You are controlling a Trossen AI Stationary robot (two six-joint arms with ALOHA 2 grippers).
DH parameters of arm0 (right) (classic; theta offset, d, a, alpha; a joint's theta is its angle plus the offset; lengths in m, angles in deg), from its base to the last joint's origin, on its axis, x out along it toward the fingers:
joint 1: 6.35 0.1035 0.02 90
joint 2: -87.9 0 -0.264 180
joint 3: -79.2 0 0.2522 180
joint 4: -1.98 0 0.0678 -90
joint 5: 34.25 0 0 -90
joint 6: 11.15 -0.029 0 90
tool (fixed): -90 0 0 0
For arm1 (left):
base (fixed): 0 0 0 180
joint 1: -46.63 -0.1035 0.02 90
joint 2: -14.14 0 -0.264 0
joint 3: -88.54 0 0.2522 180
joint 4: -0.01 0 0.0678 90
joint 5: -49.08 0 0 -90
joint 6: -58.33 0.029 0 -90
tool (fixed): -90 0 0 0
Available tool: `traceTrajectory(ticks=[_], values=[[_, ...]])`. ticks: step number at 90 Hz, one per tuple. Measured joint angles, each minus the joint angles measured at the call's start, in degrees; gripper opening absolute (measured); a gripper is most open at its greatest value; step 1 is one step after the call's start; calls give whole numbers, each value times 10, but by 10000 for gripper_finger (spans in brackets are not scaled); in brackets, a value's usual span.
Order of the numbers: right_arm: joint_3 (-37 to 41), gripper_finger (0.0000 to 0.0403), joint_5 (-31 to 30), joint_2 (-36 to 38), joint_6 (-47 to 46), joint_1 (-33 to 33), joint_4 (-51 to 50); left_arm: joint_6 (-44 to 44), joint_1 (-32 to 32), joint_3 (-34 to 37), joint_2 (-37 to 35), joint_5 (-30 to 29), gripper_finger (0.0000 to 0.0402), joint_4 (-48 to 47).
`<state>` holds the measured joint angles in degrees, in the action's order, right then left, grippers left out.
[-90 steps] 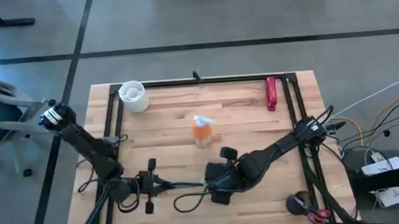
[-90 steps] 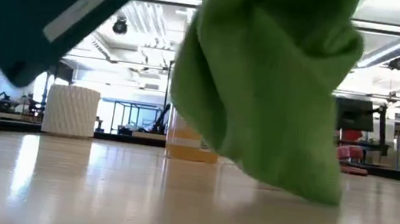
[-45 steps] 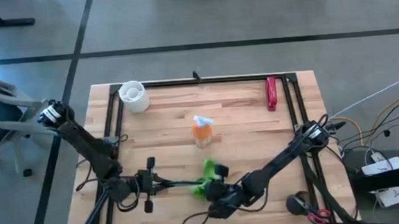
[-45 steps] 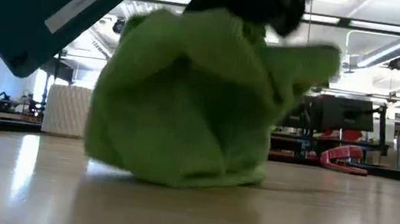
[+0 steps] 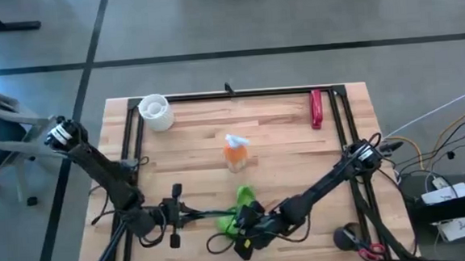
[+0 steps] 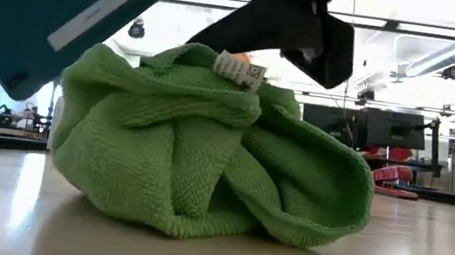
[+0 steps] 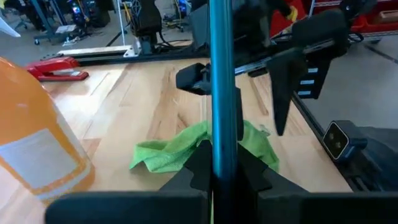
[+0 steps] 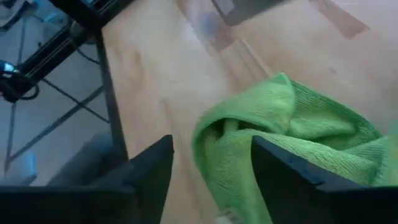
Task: Apply microfiber cloth
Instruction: Wipe the blue tablet with the green microfiber cloth
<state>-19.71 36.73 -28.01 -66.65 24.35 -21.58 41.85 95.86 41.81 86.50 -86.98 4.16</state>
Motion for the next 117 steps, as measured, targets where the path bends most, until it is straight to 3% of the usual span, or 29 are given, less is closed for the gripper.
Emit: traceTrajectory(ticks=[16,26,39,50,71,88,99,117], values=[[-7,211,-7,58,30,9,-54,-13,1,6,0,0,9,0],[-7,200,-66,107,30,35,-128,3,1,8,16,-9,8,3],[-7,183,-183,151,14,76,-225,92,0,9,75,-16,7,80],[-6,169,-245,160,-17,92,-281,226,0,-1,145,-17,6,196],[-6,145,-245,130,-15,94,-301,447,-10,-110,285,-55,7,215],[-5,122,-253,123,8,100,-306,503,-21,-189,353,-221,8,113],[-5,101,-256,125,14,107,-307,488,-32,-223,386,-220,9,56],[-5,70,-260,126,15,105,-309,539,-36,-258,439,-219,10,52]])
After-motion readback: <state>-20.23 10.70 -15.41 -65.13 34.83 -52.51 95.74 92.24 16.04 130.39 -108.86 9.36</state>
